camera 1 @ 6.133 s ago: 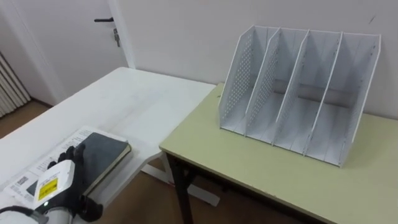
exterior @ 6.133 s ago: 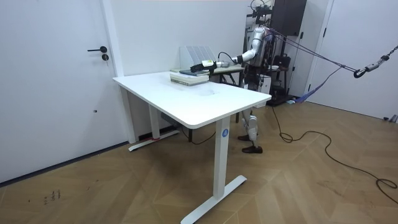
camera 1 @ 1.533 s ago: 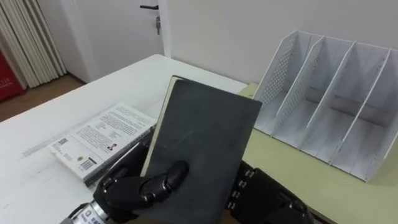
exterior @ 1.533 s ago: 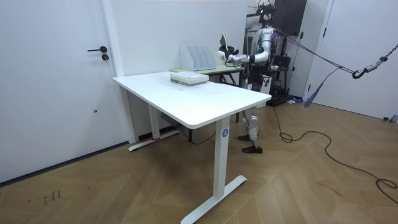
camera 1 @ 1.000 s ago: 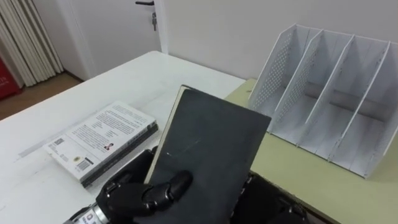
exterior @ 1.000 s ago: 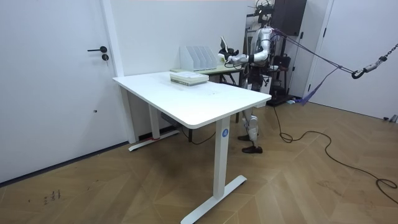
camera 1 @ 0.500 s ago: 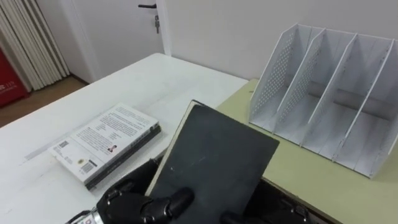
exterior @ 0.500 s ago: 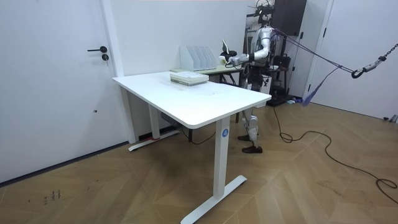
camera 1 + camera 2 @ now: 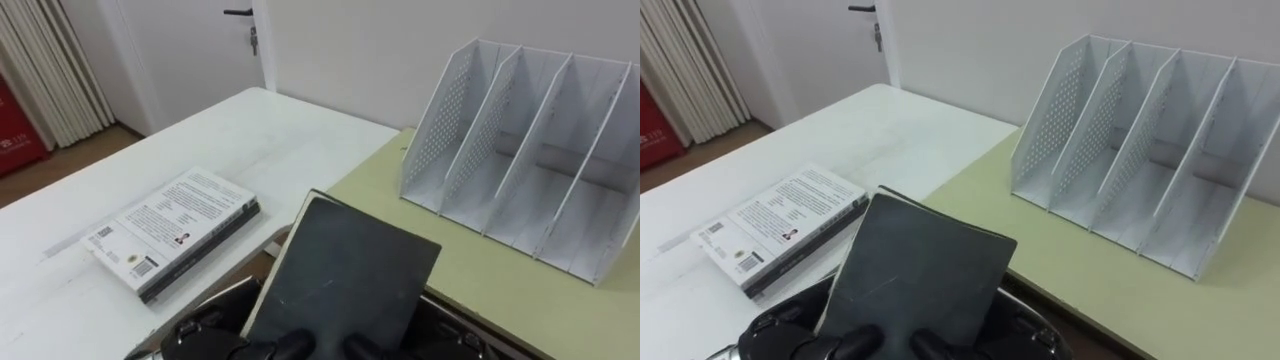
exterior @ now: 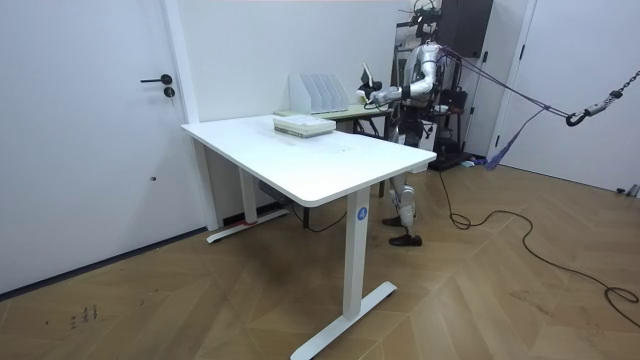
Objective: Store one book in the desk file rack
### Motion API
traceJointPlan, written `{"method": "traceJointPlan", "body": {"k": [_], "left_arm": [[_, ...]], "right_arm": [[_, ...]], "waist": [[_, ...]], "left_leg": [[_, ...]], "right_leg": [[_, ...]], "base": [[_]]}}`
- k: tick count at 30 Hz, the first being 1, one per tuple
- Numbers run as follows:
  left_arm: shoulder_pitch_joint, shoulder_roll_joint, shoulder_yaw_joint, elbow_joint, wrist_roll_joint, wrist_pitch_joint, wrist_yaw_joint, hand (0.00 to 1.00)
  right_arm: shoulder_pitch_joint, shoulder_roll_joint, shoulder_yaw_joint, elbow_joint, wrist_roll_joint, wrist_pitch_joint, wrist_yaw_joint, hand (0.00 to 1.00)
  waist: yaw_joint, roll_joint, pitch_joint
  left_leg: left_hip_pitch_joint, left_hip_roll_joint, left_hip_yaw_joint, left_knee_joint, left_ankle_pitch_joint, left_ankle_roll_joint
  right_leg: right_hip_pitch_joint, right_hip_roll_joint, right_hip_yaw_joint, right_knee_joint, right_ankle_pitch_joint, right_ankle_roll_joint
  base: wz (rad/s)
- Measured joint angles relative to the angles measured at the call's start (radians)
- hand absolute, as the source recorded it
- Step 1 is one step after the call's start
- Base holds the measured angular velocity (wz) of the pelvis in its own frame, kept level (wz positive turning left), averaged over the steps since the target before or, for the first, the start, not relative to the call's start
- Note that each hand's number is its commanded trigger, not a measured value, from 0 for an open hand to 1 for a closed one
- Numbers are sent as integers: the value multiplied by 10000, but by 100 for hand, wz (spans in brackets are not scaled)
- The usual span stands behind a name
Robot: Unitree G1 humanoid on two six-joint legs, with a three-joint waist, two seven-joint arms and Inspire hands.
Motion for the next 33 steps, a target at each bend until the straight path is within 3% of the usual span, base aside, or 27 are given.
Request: {"method": "traceJointPlan", "body": {"k": [2, 3, 4, 9, 14, 33], "left_arm": [[0, 0, 0, 3, -2, 7, -21, 96], [0, -1, 0, 3, -3, 12, -23, 52], [-1, -1, 0, 3, -3, 33, -23, 0], [-16, -1, 0, 75, -3, 160, 17, 0], [-46, 52, 81, 300, -4, 159, 113, 0], [-307, 88, 73, 809, -5, 158, 254, 0]], "right_arm": [[0, -1, 2, 1, 23, 0, 19, 100], [0, -1, 3, 1, 25, 0, 19, 100], [0, -1, 8, 1, 24, 0, 19, 100], [10, -83, 11, 1, 28, 1, 20, 100], [192, -471, 6, 1, 43, 1, 67, 100], [386, -493, 6, 2, 53, 99, 288, 100]], "waist": [[4, -5, 3], [5, -6, 5], [15, -19, 14], [139, -43, 29], [222, -73, 27], [252, -292, 72]], "left_leg": [[3, 2, 3, 1, 0, 0], [3, 2, 3, 1, 0, 0], [2, 7, 4, 1, 0, 0], [-86, 14, 15, 3, 0, 0], [-176, 11, 16, 13, 0, 0], [-144, 9, 50, 22, 0, 0]], "right_leg": [[1, -3, 4, -2, 0, 0], [-1, -4, 5, -3, 0, 0], [-19, -6, 5, -8, 0, 0], [-156, -9, 3, 10, 0, 0], [-168, -13, -15, -5, 0, 1], [-312, -33, 8, 195, -43, -6]], "base": [[0], [0], [0], [-1], [0], [0]]}}
